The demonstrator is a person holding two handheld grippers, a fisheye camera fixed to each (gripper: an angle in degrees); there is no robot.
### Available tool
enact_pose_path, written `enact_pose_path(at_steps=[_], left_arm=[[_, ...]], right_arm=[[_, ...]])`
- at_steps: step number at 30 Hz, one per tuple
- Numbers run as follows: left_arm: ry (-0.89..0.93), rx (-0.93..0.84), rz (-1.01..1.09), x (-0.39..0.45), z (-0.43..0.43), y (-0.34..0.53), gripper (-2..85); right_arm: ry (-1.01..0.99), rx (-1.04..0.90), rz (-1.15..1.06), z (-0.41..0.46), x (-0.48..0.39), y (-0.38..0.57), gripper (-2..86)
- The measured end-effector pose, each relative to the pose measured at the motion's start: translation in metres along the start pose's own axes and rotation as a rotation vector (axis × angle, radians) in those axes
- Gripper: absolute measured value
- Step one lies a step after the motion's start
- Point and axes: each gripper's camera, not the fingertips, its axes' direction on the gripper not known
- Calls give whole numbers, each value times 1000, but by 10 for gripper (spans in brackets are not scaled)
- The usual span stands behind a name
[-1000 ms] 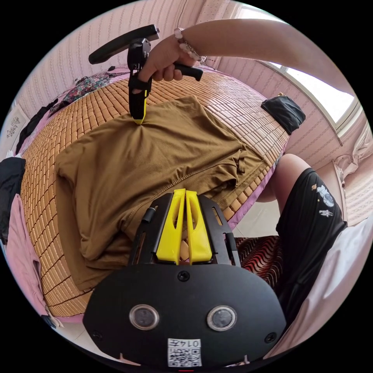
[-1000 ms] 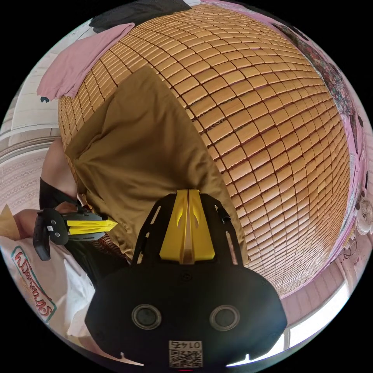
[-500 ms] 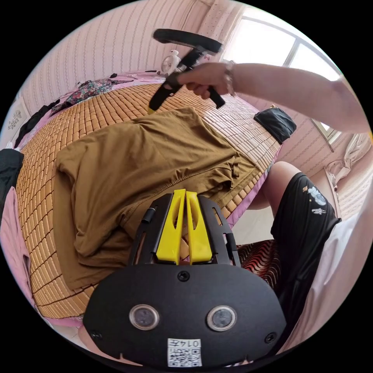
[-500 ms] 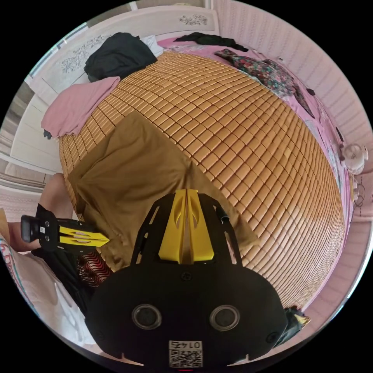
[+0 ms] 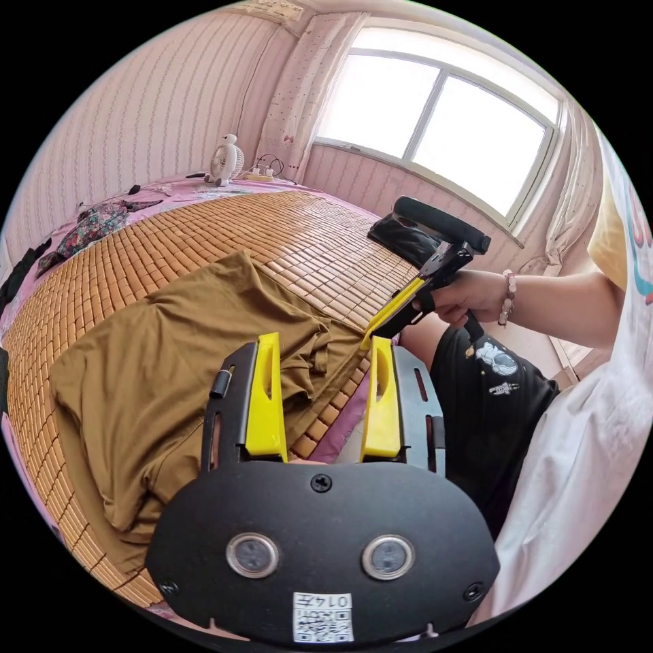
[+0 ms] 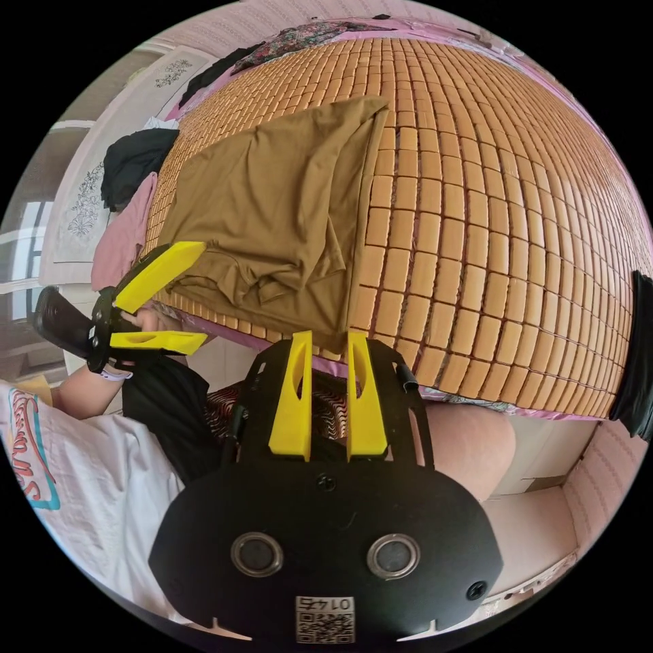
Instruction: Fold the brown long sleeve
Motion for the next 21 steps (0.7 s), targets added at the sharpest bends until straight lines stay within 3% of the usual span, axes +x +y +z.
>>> enact_pose_path(at_steps=[4, 11, 14, 16, 21], left_arm=[[7, -85, 65, 10, 34, -17, 210], [-5, -179, 61, 13, 80, -42, 141], [-129, -244, -22, 3, 81, -48, 110], [-74, -240, 29, 4, 73, -47, 90], [93, -247, 58, 9, 45, -30, 36]], right_arm=[[-147, 88, -9, -28, 28, 14, 43], [-654, 297, 7, -69, 83, 33, 32], [-677, 280, -39, -66, 91, 42, 44], [-637, 326, -41, -72, 103, 54, 51], [-452, 473, 225, -70, 175, 76, 72]])
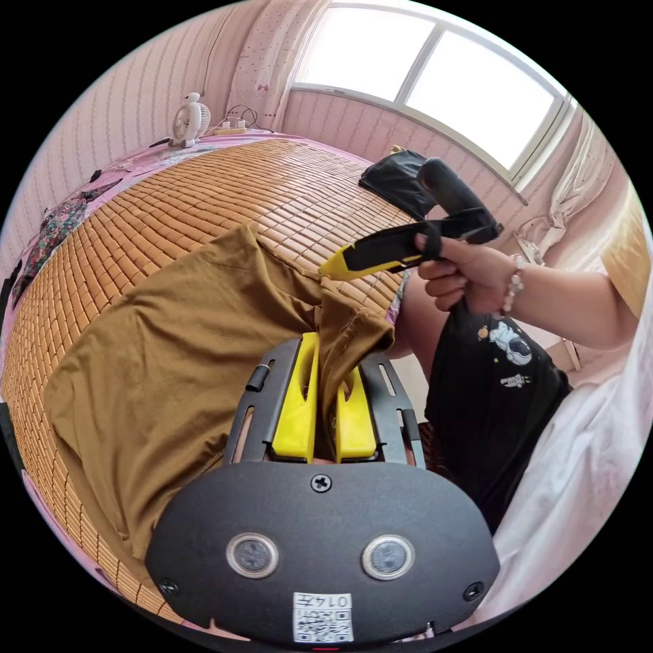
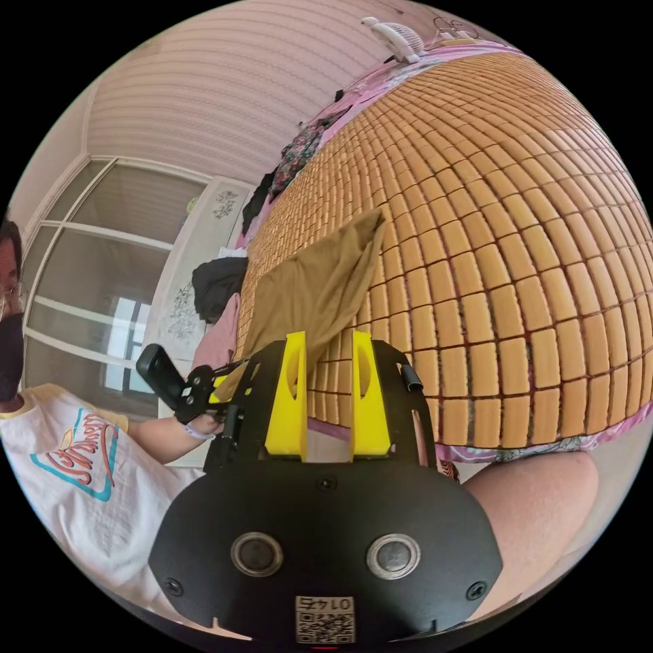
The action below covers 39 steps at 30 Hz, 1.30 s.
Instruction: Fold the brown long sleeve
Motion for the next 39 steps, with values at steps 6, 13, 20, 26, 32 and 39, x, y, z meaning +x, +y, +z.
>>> enact_pose_path(at_steps=[6, 13, 20, 26, 32, 39], left_arm=[[22, 17, 36, 19, -27, 26, 22], [17, 60, 15, 13, -48, 40, 21], [-47, 308, -177, -25, -120, 61, 20], [-204, 525, -499, -91, -185, 109, 28], [-461, 318, -1015, -186, -173, 174, 43], [-435, 379, -1007, -191, -173, 180, 70]], right_arm=[[-102, 187, 162, -13, 38, 8, 80], [-294, 217, 257, -23, 47, 31, 26], [-250, 184, -91, -48, -65, 14, 15], [-331, 36, -343, 53, -213, -44, 39], [-44, -186, -548, 215, -300, -53, 89], [203, -241, -718, 274, -340, -28, 116]])
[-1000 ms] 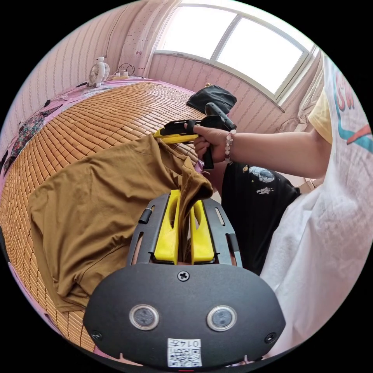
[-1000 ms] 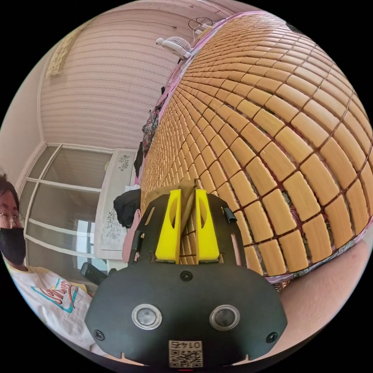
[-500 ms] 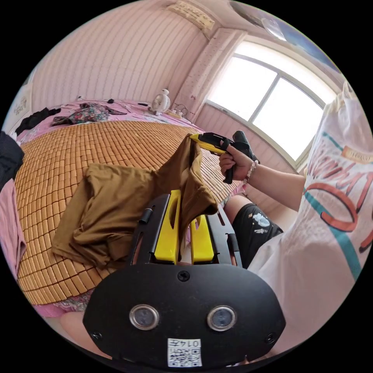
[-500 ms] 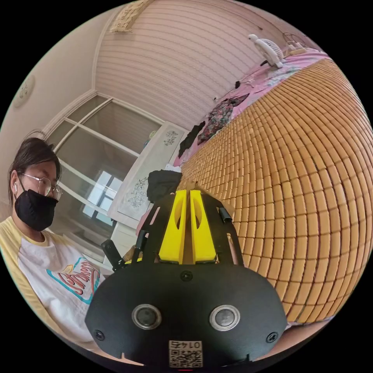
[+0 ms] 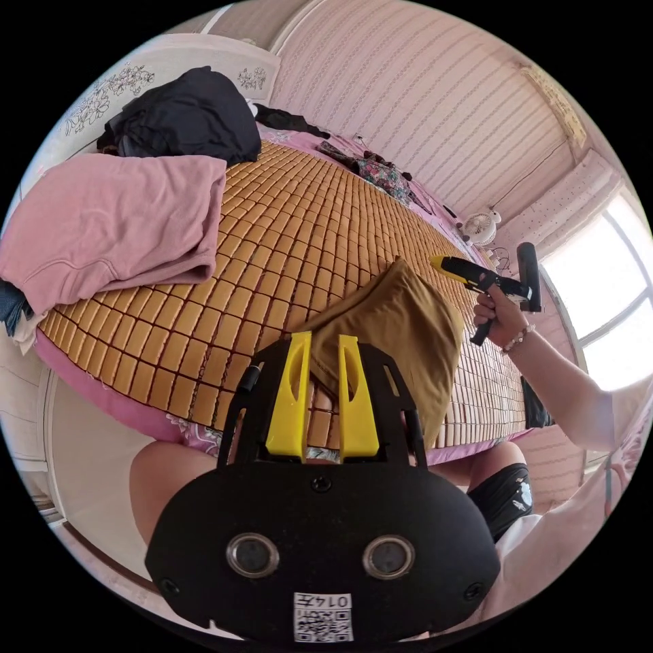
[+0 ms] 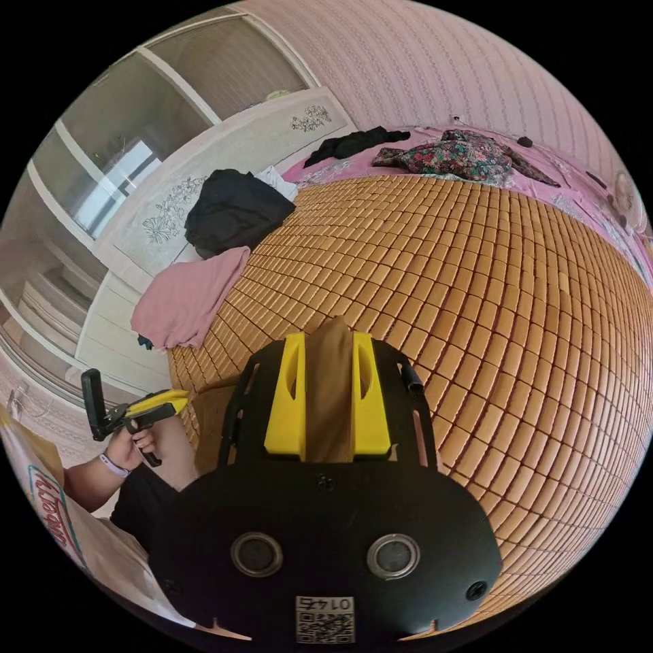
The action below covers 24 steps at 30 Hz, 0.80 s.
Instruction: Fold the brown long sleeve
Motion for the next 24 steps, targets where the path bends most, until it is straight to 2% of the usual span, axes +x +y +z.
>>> enact_pose_path(at_steps=[2, 6, 9, 13, 15, 16, 19, 24], left_arm=[[-83, 20, 78, 12, 2, 2, 88], [-134, -19, 188, 29, 22, 3, 115], [-115, -112, 187, 35, 48, 4, 109], [-172, -156, 196, 52, 55, 7, 76], [-189, -148, 221, 61, 55, 13, 61], [-139, -143, 254, 69, 55, 18, 52], [-202, -131, 323, 89, 55, 34, 39], [-162, -38, 422, 123, 6, 61, 18]], right_arm=[[33, -69, -45, 19, -12, -9, 123], [132, -229, -166, 62, -45, -19, 105], [128, -228, -262, 66, -71, -18, 91], [101, -225, -270, 64, -84, -17, 71], [80, -208, -248, 57, -86, -15, 54], [76, -200, -248, 54, -87, -13, 50], [44, -112, -267, 27, -96, 1, 30], [-115, 92, -207, -73, -104, 45, 19]])
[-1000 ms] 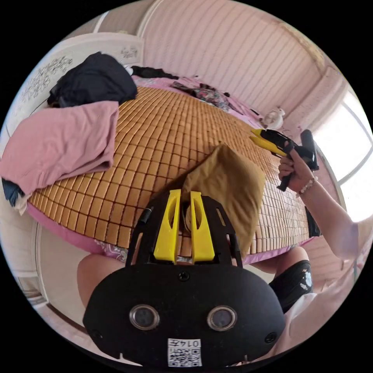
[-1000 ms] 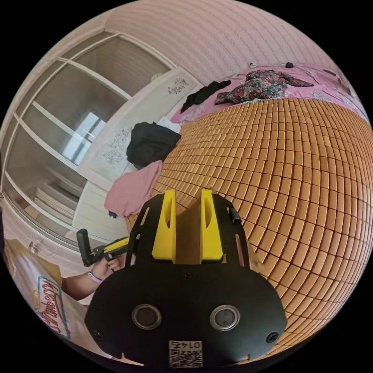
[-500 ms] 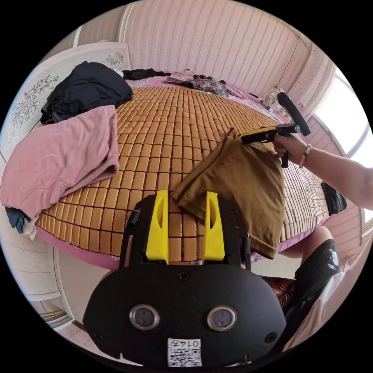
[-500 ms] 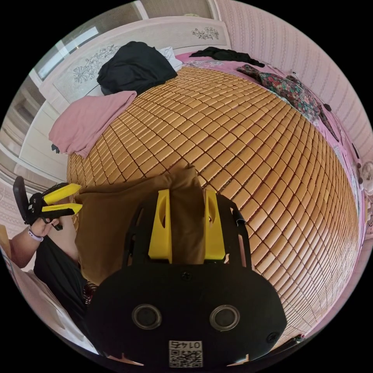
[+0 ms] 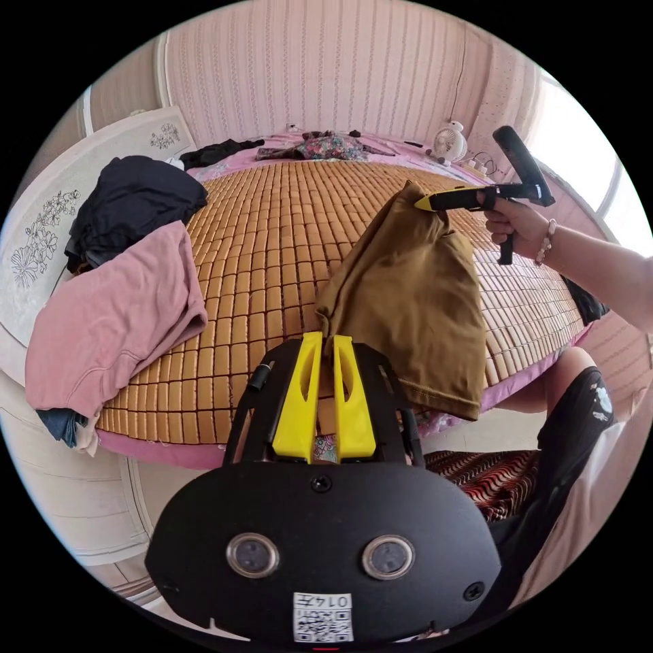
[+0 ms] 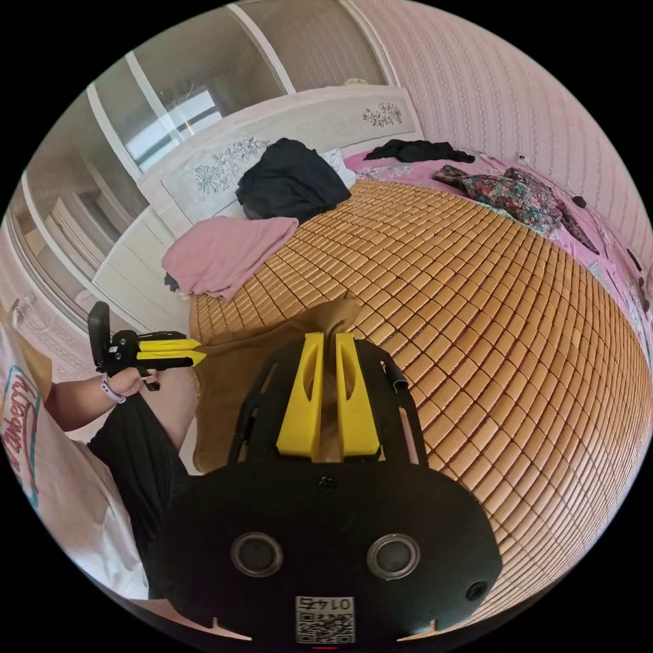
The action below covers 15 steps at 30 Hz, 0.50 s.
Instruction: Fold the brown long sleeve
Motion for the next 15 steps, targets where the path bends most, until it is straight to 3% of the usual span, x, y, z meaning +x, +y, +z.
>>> enact_pose_path(at_steps=[9, 15], left_arm=[[-44, 192, 342, 114, -141, -13, 6], [201, 316, 524, 215, -181, -47, 3]], right_arm=[[64, 347, 191, -184, -50, 131, 16], [245, 566, 322, -324, -71, 251, 16]])
